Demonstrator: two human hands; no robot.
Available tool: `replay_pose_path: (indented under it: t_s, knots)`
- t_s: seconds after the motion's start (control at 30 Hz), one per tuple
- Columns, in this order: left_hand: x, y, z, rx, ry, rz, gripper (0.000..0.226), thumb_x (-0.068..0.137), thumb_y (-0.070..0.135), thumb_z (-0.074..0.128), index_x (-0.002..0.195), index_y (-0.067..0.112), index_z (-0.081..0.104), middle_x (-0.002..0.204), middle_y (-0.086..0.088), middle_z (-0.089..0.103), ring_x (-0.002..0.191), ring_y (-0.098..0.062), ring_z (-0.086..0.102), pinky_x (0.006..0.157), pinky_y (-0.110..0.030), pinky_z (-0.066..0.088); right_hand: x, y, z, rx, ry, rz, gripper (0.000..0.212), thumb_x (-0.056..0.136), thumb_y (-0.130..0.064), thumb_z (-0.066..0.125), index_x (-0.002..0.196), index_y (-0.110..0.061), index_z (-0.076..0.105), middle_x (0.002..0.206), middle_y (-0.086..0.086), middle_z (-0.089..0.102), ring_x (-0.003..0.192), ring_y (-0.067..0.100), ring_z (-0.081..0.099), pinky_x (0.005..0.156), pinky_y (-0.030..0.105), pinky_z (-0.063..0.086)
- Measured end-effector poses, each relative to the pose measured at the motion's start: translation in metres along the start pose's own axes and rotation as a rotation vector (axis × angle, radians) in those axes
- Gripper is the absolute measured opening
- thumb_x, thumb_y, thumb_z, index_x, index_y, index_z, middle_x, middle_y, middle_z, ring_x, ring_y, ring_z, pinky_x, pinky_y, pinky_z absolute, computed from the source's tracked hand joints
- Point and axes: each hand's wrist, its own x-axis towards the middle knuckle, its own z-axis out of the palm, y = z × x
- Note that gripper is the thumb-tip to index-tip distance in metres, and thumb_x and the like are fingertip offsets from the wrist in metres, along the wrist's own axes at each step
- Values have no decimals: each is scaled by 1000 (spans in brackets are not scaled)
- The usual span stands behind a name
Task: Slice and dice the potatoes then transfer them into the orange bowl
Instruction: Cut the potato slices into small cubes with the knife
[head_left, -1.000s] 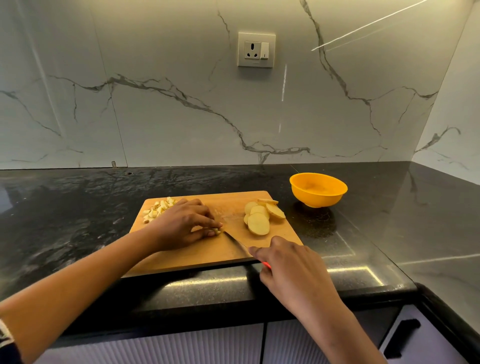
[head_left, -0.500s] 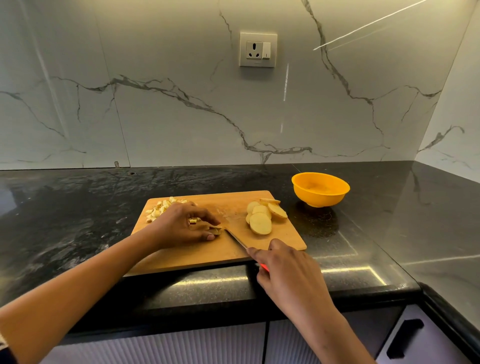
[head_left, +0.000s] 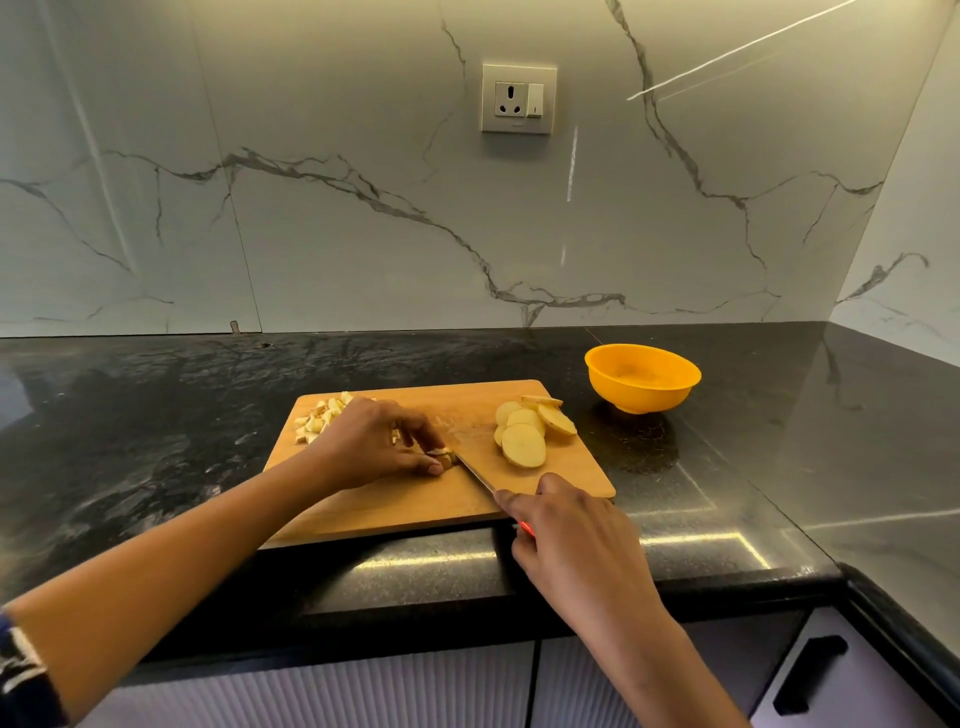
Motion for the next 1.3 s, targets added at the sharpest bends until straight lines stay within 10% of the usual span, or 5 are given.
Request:
replay_pose_path:
  t_s: [0.53,0.73,1.3]
  knots:
    - [-17,8,11,128,241,74,19,76,34,75,94,29,74,82,16,67,70,2,58,66,-2,35,16,-30,13,71,6,57,40,101,-27,40,141,-23,41,120,1,53,105,16,54,83,26,42]
    - [-15,7,17,90,271,16,13,75,39,74,87,34,73,78,12,71,70,-3,63,74,-25,51,12,-39,15,95,47,42,45,102,-28,39,146,-22,34,119,-2,52,101,12,55,77,21,42]
    - [-16,9,16,94,279,-41,15,75,37,74,88,29,74,86,4,62,81,-11,53,69,-25,42,21,-34,12,3,-105,-29,32,100,-21,41,131,-20,50,111,-2,55,91,11,50,70,21,31]
